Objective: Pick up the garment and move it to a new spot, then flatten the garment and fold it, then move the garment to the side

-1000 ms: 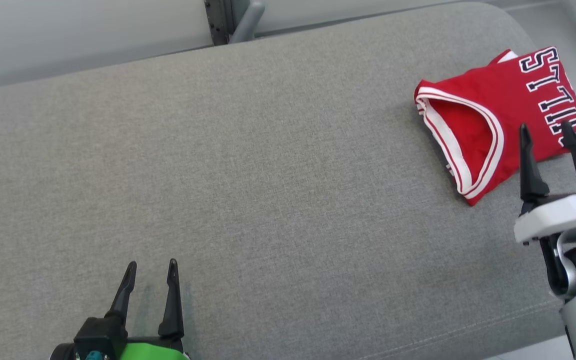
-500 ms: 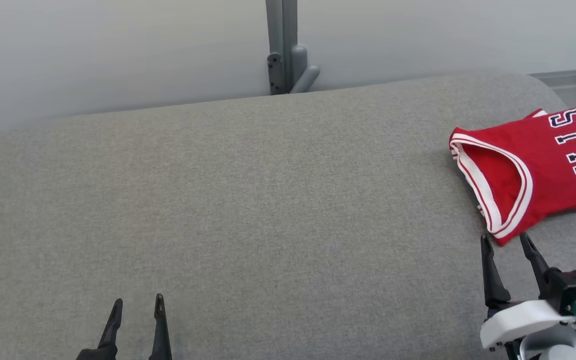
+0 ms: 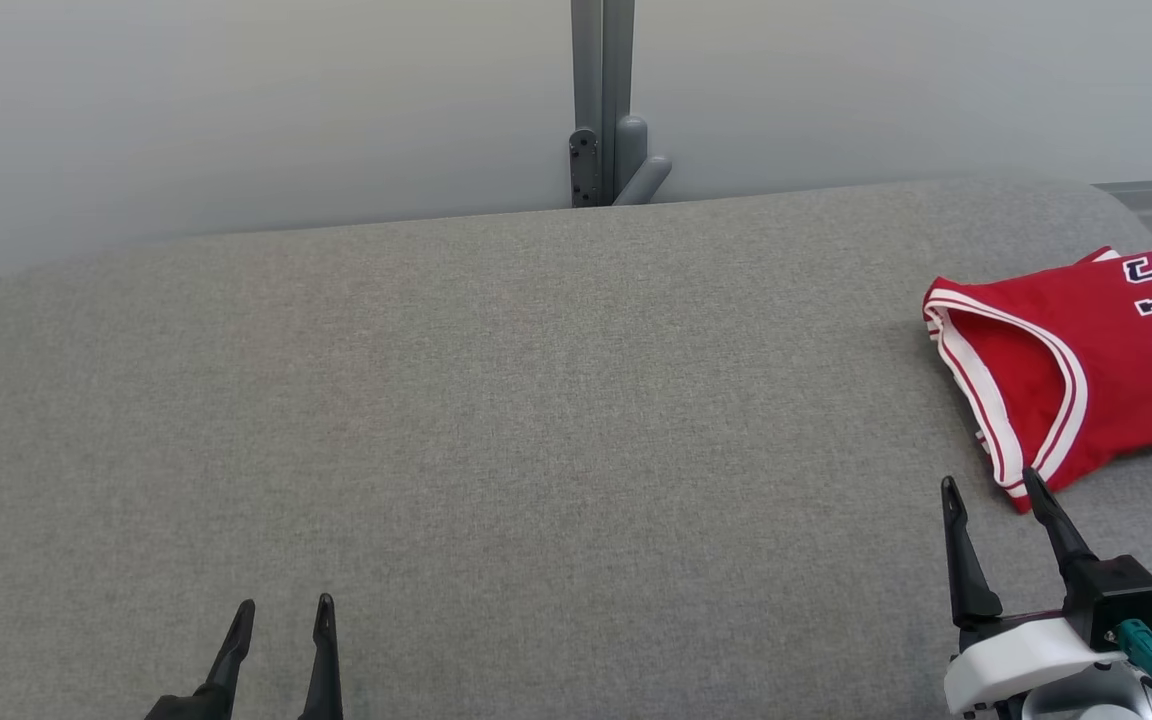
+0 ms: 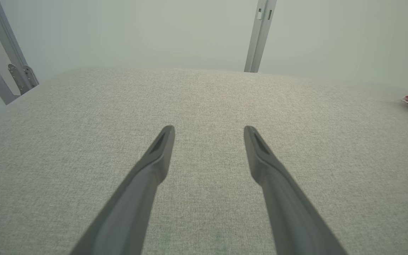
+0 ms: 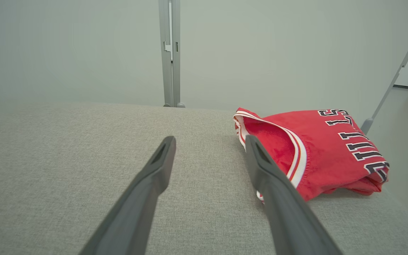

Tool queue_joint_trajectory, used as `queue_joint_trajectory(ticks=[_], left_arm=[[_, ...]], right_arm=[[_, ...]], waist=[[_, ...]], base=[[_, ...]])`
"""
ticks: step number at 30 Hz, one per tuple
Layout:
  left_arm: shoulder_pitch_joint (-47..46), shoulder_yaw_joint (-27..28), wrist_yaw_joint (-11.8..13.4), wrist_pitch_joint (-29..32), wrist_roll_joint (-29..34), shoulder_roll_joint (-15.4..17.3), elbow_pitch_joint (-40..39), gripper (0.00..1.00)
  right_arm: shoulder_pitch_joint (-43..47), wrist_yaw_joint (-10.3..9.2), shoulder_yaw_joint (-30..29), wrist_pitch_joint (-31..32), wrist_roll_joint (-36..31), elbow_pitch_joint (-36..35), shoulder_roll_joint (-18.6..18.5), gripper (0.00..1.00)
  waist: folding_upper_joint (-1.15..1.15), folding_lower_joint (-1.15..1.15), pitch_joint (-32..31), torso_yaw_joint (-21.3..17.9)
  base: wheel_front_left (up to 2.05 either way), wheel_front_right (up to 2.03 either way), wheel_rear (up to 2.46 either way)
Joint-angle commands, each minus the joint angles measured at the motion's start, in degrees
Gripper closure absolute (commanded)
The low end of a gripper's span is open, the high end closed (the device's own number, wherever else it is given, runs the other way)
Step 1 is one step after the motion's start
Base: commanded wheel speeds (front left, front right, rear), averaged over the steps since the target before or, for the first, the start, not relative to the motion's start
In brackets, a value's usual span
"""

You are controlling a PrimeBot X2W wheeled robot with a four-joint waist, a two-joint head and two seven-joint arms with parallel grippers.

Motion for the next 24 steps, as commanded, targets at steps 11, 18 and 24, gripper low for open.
queue_joint_trajectory(ticks=[11, 18, 24], left_arm=[[-1.0, 1.3, -0.8, -0.1, 0.0, 0.1, 0.7, 0.00], [-1.0, 1.3, -0.3, -0.1, 0.3, 0.1, -0.3, 0.00], [-0.8, 1.3, 0.1, -0.1, 0.4, 0.1, -1.0, 0.00]], right_arm=[[0.3, -0.05, 1.1, -0.1, 0.0, 1.8, 0.0, 0.00], [-0.2, -0.05, 1.5, -0.1, -0.6, 2.8, 0.0, 0.00], [-0.5, -0.05, 1.7, -0.1, -0.3, 3.1, 0.0, 0.00]], waist=[[0.24, 0.00, -0.2, -0.3], [0.24, 0.00, -0.1, -0.1], [0.24, 0.00, -0.2, 0.2]], base=[[0.00, 0.00, 0.00], [0.00, 0.00, 0.00], [0.00, 0.00, 0.00]])
